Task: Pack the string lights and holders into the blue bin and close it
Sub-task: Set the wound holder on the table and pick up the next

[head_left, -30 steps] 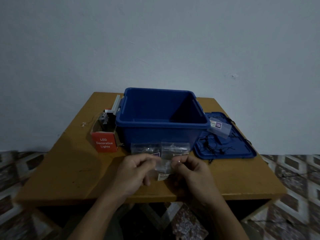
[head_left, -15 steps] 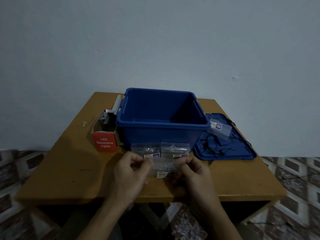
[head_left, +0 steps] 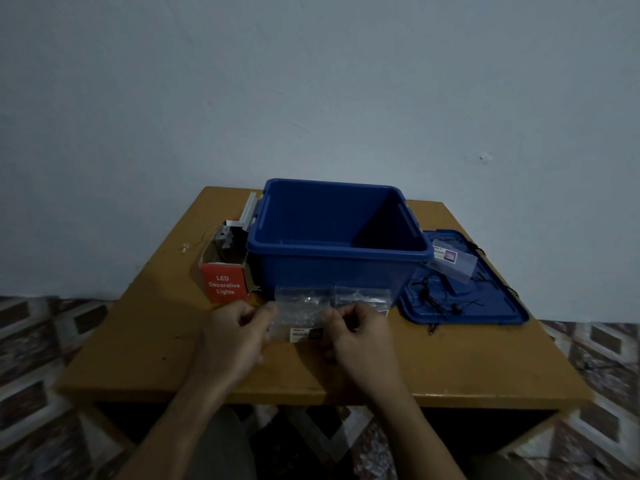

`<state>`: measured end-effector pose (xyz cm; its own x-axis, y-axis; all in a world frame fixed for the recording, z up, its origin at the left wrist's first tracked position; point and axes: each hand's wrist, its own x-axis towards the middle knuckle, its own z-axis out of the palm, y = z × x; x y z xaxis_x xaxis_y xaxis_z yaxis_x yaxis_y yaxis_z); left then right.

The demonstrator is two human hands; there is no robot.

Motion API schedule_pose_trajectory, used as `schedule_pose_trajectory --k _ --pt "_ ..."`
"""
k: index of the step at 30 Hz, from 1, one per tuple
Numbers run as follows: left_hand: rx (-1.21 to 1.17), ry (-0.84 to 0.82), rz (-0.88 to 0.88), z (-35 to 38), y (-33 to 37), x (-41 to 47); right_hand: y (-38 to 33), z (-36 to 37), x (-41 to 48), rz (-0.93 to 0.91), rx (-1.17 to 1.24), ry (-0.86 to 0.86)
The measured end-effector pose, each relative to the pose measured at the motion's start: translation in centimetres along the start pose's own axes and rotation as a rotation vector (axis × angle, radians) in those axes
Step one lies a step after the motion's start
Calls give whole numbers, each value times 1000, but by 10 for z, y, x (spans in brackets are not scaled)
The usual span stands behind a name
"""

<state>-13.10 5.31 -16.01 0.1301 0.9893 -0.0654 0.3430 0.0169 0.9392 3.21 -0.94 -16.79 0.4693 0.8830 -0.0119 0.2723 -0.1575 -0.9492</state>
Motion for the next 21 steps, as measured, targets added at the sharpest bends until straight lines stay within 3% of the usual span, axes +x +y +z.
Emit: schedule_pose_trajectory --k 11,21 --pt "-46 -43 29 0 -8 3 3 8 -2 17 -2 138" --pt "46 -86 26 -2 -7 -2 3 3 -9 57 49 59"
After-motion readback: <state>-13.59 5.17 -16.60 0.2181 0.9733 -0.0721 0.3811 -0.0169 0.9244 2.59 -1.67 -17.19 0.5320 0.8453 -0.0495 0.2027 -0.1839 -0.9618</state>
